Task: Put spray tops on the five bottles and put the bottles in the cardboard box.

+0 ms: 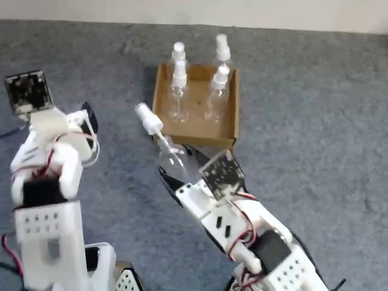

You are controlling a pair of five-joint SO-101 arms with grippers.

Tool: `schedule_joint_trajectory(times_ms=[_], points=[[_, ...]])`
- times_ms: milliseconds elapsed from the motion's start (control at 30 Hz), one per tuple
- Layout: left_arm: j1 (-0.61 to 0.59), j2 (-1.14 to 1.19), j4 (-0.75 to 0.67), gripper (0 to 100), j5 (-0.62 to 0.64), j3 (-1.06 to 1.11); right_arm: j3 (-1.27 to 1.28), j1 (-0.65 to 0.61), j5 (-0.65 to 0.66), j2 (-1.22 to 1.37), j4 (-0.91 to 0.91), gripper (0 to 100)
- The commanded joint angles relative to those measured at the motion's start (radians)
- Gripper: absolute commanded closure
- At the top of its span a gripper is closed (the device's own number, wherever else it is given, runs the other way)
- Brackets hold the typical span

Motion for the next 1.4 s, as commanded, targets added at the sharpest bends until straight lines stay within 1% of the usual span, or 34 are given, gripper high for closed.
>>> schedule_joint_trajectory(times_ms=[0,67,133,267,367,400,500,600,767,867,967,1067,1133,1233,1367], points=[[0.005,0.168,-0.161,88,-0.012,-0.002,-0.028,-0.021,-0.002,-0.074,0.073,99.5],[0.039,0.228,-0.209,88,-0.014,-0.004,-0.028,-0.058,-0.002,-0.073,0.074,99.5],[0.088,0.259,-0.221,88,-0.014,-0.022,-0.027,-0.102,0.005,-0.073,0.074,99.5],[0.188,0.274,-0.175,88,-0.020,-0.044,-0.027,-0.120,0.026,-0.074,0.076,99.5],[0.245,0.272,-0.114,88,-0.092,-0.041,-0.027,-0.119,0.026,-0.074,0.074,99.5],[0.255,0.269,-0.086,88,-0.095,-0.041,-0.027,-0.119,0.028,-0.074,0.071,99.5],[0.286,0.200,0.023,88,-0.098,-0.041,-0.027,-0.119,0.029,-0.073,0.070,99.5],[0.332,0.067,0.094,88,-0.100,-0.038,-0.024,-0.119,0.029,-0.070,0.038,99.5],[0.400,-0.131,0.221,88,-0.100,-0.013,-0.001,-0.058,0.029,0.008,-0.007,99.5],[0.384,-0.208,0.233,88,-0.101,0.033,-0.004,-0.027,0.025,0.062,-0.044,99.5],[0.283,-0.269,0.233,88,-0.101,0.059,-0.007,0.007,0.025,0.104,-0.064,99.5],[0.196,-0.325,0.239,87,-0.100,0.074,-0.067,0.061,0.025,0.166,-0.127,99.5],[0.205,-0.358,0.239,87,-0.100,0.116,-0.140,0.074,0.025,0.248,-0.133,99.5],[0.249,-0.414,0.233,87,-0.100,0.205,-0.272,0.076,0.023,0.407,-0.136,99.5],[0.317,-0.504,0.241,81,-0.100,0.288,-0.467,0.076,0.023,0.613,-0.137,99.5]])
